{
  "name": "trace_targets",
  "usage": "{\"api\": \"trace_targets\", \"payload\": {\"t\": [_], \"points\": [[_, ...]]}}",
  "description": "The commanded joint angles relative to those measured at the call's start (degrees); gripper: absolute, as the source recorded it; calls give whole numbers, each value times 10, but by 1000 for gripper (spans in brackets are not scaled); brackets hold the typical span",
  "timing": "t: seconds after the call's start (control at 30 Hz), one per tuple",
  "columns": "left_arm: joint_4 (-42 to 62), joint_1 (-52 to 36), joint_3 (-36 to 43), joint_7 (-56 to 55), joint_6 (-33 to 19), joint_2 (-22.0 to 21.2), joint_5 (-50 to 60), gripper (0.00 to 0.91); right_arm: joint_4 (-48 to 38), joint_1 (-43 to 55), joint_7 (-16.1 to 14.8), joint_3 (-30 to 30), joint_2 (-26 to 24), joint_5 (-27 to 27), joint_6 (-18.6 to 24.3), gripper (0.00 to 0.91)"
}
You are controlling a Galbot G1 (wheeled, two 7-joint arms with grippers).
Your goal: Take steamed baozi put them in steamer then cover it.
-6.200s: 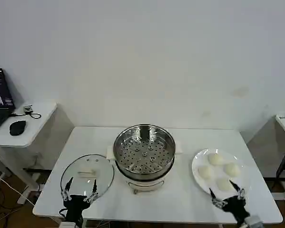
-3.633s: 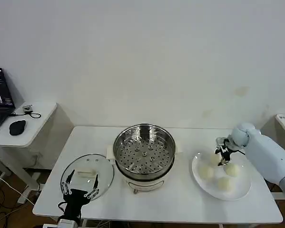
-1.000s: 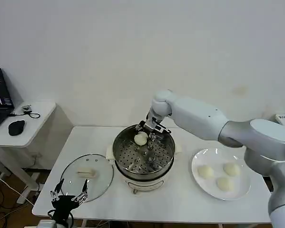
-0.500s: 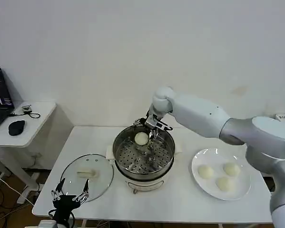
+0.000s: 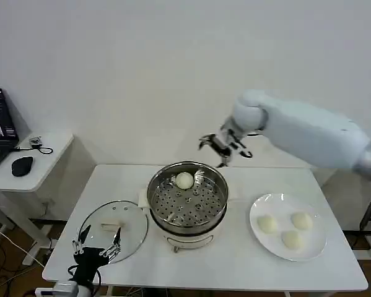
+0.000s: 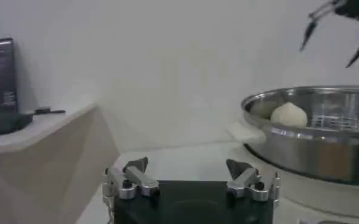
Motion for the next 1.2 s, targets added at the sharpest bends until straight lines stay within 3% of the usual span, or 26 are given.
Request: {"api": "trace_targets", "payload": {"t": [0.03, 0.2, 0.3, 0.47, 0.6, 1.2], "points": [[1, -6, 13, 1, 0, 5, 3, 907, 102, -8, 3, -21, -176, 29, -88, 907], [6, -15, 24, 3, 0, 5, 16, 907, 146, -84, 14, -8, -245, 1, -106, 907], [10, -18, 27, 4, 0, 6, 20, 907, 149, -172, 25, 65, -270, -17, -117, 907], [11, -14, 27, 4, -1, 6, 25, 907, 135, -323, 39, 179, -267, -45, -132, 907], [13, -11, 25, 4, 0, 4, 28, 907, 122, -394, 43, 231, -243, -53, -143, 907], [15, -2, 19, 5, 0, -2, 35, 907, 14, -403, 40, 229, -147, -67, -156, 907]]}}
